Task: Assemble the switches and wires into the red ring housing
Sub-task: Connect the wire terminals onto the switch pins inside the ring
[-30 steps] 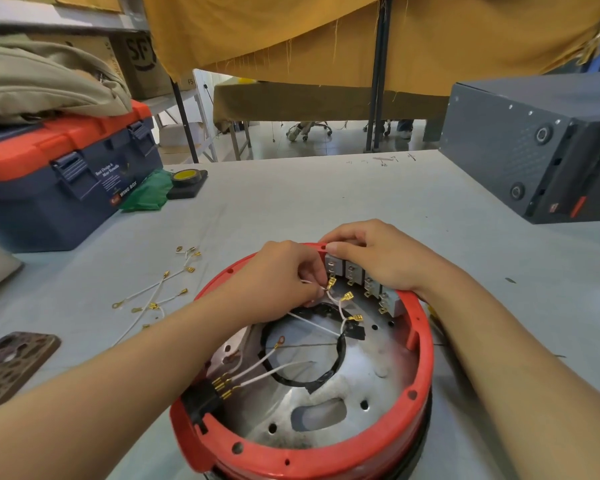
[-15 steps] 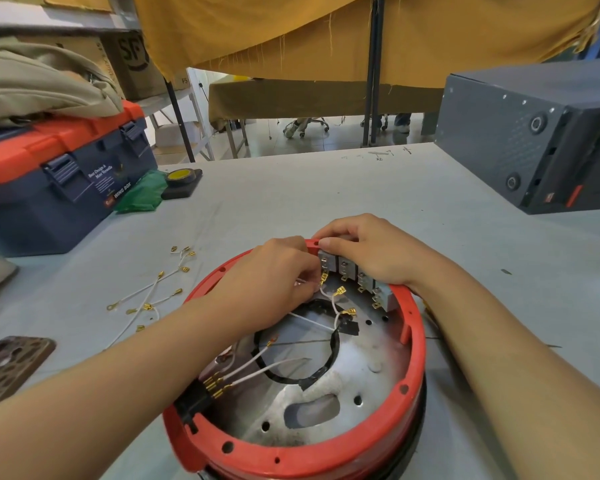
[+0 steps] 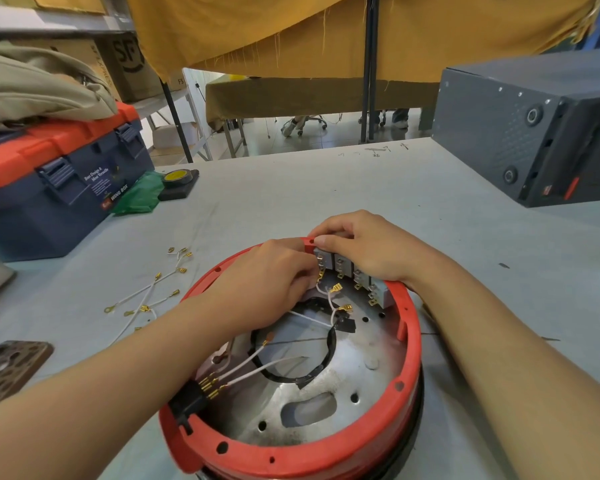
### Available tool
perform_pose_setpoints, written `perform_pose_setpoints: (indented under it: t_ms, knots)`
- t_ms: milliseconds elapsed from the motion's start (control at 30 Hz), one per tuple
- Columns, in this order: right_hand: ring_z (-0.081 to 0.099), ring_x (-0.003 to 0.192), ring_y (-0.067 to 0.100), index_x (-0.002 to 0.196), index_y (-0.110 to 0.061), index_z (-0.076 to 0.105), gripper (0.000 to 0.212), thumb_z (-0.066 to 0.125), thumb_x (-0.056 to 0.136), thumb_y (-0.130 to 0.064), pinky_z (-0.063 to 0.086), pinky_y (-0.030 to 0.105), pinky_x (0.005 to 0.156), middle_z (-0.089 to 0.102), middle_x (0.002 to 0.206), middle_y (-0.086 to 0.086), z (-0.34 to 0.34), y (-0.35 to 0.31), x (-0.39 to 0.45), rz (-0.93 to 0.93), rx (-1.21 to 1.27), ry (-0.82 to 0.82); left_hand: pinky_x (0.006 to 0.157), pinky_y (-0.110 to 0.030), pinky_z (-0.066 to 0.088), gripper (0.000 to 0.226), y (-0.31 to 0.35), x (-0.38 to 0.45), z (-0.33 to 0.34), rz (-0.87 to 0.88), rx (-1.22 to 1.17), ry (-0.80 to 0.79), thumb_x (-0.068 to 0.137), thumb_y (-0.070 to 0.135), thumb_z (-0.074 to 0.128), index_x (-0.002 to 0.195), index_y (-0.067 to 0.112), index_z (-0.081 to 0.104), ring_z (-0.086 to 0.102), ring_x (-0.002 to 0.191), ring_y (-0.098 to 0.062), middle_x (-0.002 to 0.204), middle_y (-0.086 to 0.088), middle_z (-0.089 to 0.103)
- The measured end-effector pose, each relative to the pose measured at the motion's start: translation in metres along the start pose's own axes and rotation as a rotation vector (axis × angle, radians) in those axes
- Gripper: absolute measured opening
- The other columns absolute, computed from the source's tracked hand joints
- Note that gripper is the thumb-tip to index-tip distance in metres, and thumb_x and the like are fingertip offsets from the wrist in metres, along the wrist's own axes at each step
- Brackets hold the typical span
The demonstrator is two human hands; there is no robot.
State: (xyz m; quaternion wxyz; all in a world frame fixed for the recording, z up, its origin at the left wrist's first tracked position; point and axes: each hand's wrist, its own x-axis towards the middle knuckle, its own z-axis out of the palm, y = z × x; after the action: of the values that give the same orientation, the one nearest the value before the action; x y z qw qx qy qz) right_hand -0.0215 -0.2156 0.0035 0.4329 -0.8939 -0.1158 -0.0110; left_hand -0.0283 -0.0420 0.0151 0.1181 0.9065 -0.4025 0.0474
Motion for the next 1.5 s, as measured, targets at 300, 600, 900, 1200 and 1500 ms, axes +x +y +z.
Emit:
perform_pose_setpoints:
  t_ms: [300,600,900,1200,1500]
  knots:
    - [0.062,0.1,0.01,0.104,-0.024,0.07,0.018,0.055,0.093,-0.027,0.046,0.031,0.095,0.071,0.103,-0.005,0.0004,0.0005,0.0002,-0.004,0.007,0.003,0.075,-0.034,0.042,0.013,-0.0013,0.0008,0.0039,-0.011,-0.019,0.024,0.089,0.01,0.054,0.082,0.01,0.064,0.051,0.08,-0.016,0.09,0.0,0.056]
    - [0.061,0.1,0.011,0.1,-0.025,0.07,0.016,0.056,0.093,-0.028,0.045,0.032,0.095,0.07,0.101,-0.005,0.0,0.0013,0.0001,-0.011,0.003,-0.006,0.075,-0.039,0.043,0.012,0.0005,0.0004,0.0059,-0.031,-0.011,0.044,0.09,0.011,0.053,0.082,0.009,0.061,0.051,0.079,-0.017,0.091,-0.001,0.056]
    - [0.061,0.1,0.012,0.1,-0.025,0.07,0.017,0.054,0.094,-0.028,0.045,0.029,0.091,0.07,0.101,-0.004,-0.0007,0.0005,-0.0017,-0.005,0.006,-0.011,0.077,-0.042,0.043,0.013,0.0007,0.0013,0.0076,-0.067,-0.003,0.048,0.091,0.015,0.052,0.085,0.009,0.061,0.053,0.082,-0.02,0.094,-0.003,0.057]
    - [0.063,0.09,0.018,0.097,-0.028,0.073,0.016,0.059,0.09,-0.033,0.048,0.031,0.082,0.071,0.095,0.0,0.0008,-0.0015,-0.0056,0.002,-0.059,0.102,0.076,-0.042,0.044,0.012,0.0004,0.0016,0.0075,-0.096,0.017,0.046,0.09,0.018,0.053,0.085,0.012,0.061,0.053,0.081,-0.02,0.093,-0.002,0.057]
    - [0.055,0.067,0.009,0.101,-0.027,0.07,0.019,0.062,0.087,-0.038,0.038,0.022,0.059,0.068,0.083,-0.002,-0.0009,-0.0002,-0.0048,0.021,-0.067,0.115,0.075,-0.042,0.045,0.011,0.0026,0.0013,0.0066,-0.107,0.03,0.041,0.091,0.017,0.052,0.083,0.013,0.059,0.053,0.082,-0.02,0.094,-0.001,0.056]
